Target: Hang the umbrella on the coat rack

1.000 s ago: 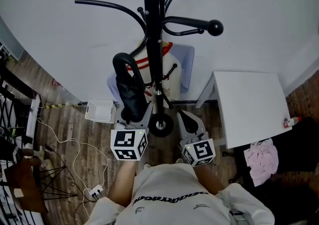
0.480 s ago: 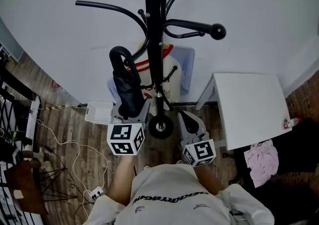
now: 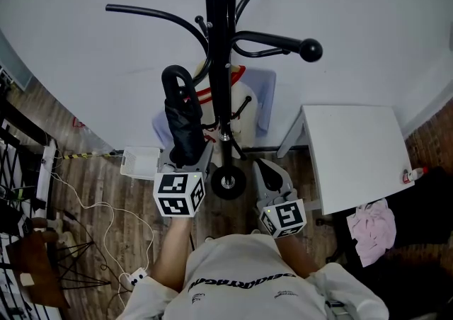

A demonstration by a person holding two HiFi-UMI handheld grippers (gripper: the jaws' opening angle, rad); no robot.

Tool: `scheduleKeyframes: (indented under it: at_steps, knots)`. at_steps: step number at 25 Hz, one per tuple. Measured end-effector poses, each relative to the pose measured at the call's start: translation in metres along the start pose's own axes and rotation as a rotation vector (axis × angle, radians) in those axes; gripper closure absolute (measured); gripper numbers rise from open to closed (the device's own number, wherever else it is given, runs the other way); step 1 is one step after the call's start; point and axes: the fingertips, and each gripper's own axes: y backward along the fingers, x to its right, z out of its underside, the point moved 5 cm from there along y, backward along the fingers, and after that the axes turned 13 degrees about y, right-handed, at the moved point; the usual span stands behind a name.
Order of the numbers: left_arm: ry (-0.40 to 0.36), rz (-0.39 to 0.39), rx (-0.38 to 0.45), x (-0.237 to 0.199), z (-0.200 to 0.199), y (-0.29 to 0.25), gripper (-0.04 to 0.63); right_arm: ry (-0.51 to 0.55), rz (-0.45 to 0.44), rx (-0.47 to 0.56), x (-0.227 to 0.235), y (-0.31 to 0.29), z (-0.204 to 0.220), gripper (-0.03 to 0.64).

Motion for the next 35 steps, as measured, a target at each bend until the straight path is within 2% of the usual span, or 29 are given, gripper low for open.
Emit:
scheduleKeyframes:
  at_steps: [24,35]
  knots:
    - [0.011,0.014,-0.084,-0.004,0.029,-0.026,0.339,-0.016,0.013,-0.015,0.002,0.003,0.005,0.618]
    - [0.014,0.033,-0.075,-0.004,0.035,-0.048,0.339,-0.023,0.009,-0.023,0.005,0.0,0.011,0.618]
